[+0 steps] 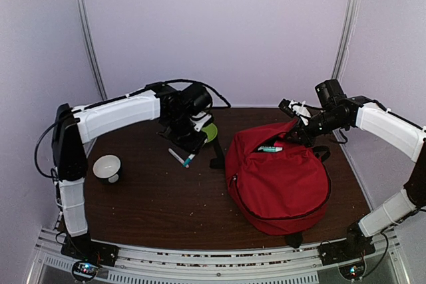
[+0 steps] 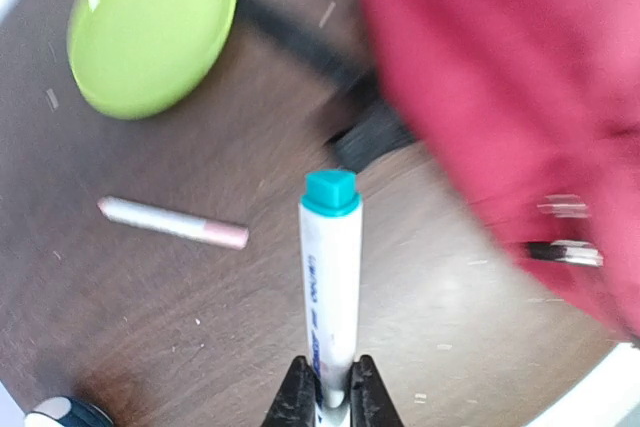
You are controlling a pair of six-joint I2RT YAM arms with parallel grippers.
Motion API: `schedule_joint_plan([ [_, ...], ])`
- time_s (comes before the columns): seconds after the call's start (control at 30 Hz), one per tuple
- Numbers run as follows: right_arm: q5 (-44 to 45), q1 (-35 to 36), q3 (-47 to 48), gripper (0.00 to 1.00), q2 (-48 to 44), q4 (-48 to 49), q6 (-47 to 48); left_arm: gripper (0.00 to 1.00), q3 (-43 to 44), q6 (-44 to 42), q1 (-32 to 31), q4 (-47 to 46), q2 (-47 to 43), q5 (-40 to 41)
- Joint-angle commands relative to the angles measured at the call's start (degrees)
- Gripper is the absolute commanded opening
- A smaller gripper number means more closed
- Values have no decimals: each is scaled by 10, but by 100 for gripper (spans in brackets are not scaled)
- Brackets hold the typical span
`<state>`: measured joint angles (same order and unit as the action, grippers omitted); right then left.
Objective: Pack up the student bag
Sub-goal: Pick up the pen at the center of the board, then place the pen in the lower front pocket of the bag.
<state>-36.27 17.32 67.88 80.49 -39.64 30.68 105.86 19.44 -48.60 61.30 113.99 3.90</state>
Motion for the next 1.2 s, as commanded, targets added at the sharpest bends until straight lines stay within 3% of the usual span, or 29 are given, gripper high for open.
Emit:
schedule_joint_plan([
  [0.0,-26,2,-3,0,-11,0,4,0,-9,-39,-55,-103,-60,-14],
  [0.27,-32,2,1,0,-13,-3,-2,0,-30,-235,-139,-340,-68,-113],
  [0.43,-32,2,0,0,-15,-1,-6,0,-48,-336,-158,-484,-36,-144],
  [0.77,-33,1,2,0,-14,-1,-11,0,16,-481,-177,-558,65,-115],
  [1.0,-35,2,2,0,-13,-2,-11,0,28,-585,-178,-584,110,-43],
  [1.17,-36,2,2,0,-11,-3,-11,0,79,-652,-178,-553,165,28],
])
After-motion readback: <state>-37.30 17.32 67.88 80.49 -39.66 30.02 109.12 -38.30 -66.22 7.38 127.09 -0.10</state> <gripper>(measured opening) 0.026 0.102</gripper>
